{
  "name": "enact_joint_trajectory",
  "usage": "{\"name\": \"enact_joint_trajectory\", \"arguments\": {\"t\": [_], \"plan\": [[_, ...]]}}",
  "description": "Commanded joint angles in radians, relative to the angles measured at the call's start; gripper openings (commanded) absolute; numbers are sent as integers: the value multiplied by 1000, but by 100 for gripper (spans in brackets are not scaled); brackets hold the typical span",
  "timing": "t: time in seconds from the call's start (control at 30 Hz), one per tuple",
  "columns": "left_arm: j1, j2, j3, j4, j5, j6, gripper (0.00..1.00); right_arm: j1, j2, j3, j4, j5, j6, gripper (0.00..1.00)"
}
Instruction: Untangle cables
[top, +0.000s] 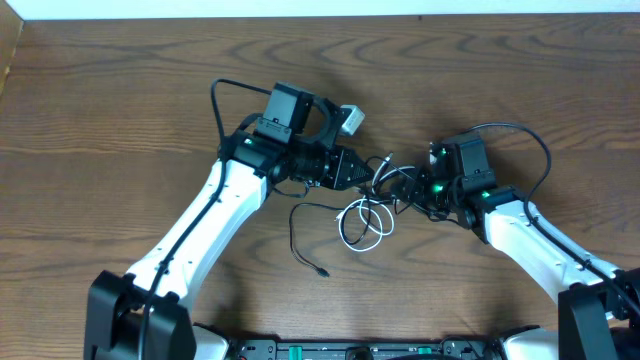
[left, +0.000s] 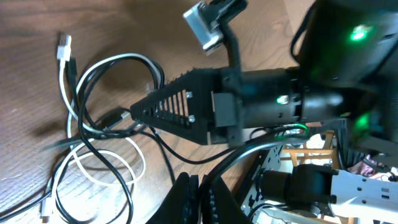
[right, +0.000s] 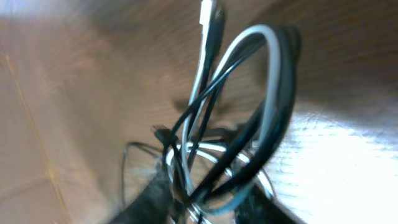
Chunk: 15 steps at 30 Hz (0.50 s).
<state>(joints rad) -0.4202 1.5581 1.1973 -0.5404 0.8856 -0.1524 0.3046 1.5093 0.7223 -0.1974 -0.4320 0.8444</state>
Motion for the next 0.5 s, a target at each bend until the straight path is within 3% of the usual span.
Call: {"name": "enact_joint_trajectory", "arguments": {"t": [0.0, 0.2, 0.47], "plan": [[29, -79, -2, -1, 18, 26, 7, 5, 16, 1, -5, 118, -15, 1], [151, -186, -2, -21, 19, 29, 8, -34, 15, 1, 23, 253, -166, 1], [493, -305, -2, -65, 19, 26, 7, -191, 15, 1, -24, 314, -215, 1]]}}
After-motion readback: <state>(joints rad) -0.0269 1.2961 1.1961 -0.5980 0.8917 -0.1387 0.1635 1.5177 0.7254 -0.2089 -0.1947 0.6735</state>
